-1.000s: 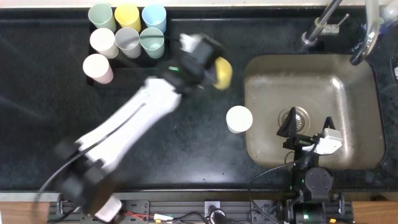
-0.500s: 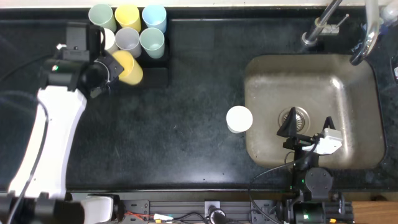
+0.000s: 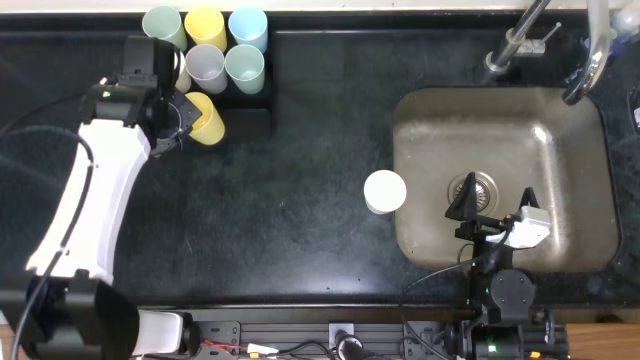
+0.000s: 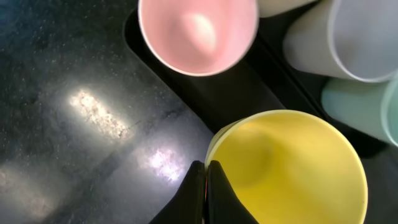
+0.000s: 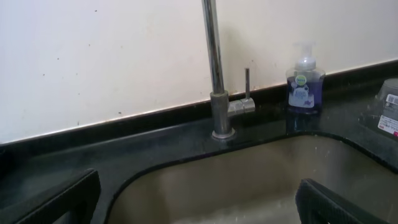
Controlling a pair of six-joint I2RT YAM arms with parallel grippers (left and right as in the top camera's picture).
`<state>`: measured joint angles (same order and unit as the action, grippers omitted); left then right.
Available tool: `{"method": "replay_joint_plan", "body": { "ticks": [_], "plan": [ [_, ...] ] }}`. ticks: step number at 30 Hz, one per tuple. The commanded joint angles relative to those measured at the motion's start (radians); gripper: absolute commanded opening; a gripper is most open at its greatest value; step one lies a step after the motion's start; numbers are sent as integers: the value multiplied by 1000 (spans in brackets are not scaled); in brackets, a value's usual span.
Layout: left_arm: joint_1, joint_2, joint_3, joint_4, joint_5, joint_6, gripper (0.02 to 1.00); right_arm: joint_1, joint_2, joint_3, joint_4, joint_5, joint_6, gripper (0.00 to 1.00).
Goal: Store Cups
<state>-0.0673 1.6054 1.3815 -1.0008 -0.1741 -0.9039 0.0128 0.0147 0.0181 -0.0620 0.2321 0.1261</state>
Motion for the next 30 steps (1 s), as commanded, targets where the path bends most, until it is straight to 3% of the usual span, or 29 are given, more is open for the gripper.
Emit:
{"method": "replay_joint_plan", "body": {
  "ticks": [1, 30],
  "plan": [
    [5, 25, 7, 23, -60, -48, 36, -7, -11, -14, 6, -3, -7, 996],
    [-15, 133, 30, 144, -115, -47, 38, -7, -11, -14, 6, -3, -7, 998]
  ]
}}
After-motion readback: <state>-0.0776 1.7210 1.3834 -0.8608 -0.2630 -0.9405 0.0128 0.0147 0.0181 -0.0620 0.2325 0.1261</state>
